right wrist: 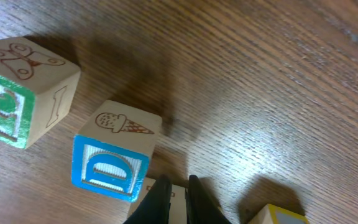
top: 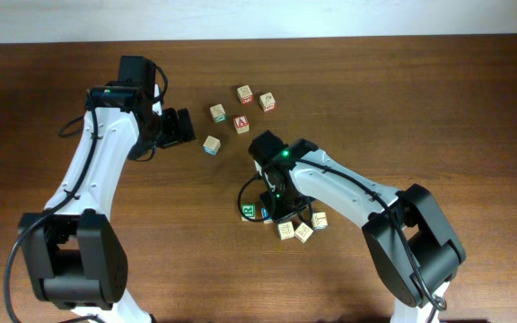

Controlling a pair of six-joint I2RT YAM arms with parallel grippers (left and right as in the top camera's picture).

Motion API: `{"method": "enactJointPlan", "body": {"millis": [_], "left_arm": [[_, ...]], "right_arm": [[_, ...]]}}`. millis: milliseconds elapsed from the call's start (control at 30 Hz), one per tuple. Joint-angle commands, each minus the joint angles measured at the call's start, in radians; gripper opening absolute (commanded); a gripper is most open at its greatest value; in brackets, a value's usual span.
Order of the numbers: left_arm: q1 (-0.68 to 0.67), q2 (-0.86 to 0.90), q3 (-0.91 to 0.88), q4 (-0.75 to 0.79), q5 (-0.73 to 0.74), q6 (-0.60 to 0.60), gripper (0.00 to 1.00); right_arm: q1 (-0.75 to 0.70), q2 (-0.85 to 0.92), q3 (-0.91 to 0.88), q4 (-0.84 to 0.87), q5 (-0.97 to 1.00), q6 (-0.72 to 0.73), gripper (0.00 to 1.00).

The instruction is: Rotate 5 blocks

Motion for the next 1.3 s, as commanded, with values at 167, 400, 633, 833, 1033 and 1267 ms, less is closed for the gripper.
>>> {"method": "enactJointPlan", "body": {"millis": [167,400,633,833,1033,1267], "left_arm": [[-0.001,0.003,0.016,-0.001,-0.007,0.016,0.99],[-0.001,0.003,0.016,-0.001,-0.007,0.016,0.99],[-0.001,0.003,0.016,-0.001,-0.007,0.016,0.99],[-0.001,0.003,0.016,-0.001,-0.007,0.016,0.99],[-0.001,0.003,0.016,-0.001,-0.007,0.015,0.99],[-0.001,0.003,0.016,-0.001,-0.007,0.016,0.99]], "right_arm": [[0.005,0.006,-0.004,-0.037,-0.126,0.006,0.12],[0.005,0.006,-0.002,-0.034,-0.128,0.02,0.12],[0.003,0.006,-0.002,0.001,-0.101,0.003,0.13],[0.003,0.006,-0.002,0.037,-0.072,-0.035,0.13],[0.003,0.006,-0.002,0.061,-0.049,-0.067,0.13],[0.003,0.006,-0.002,0.082,-0.049,-0.128,0.14]]}}
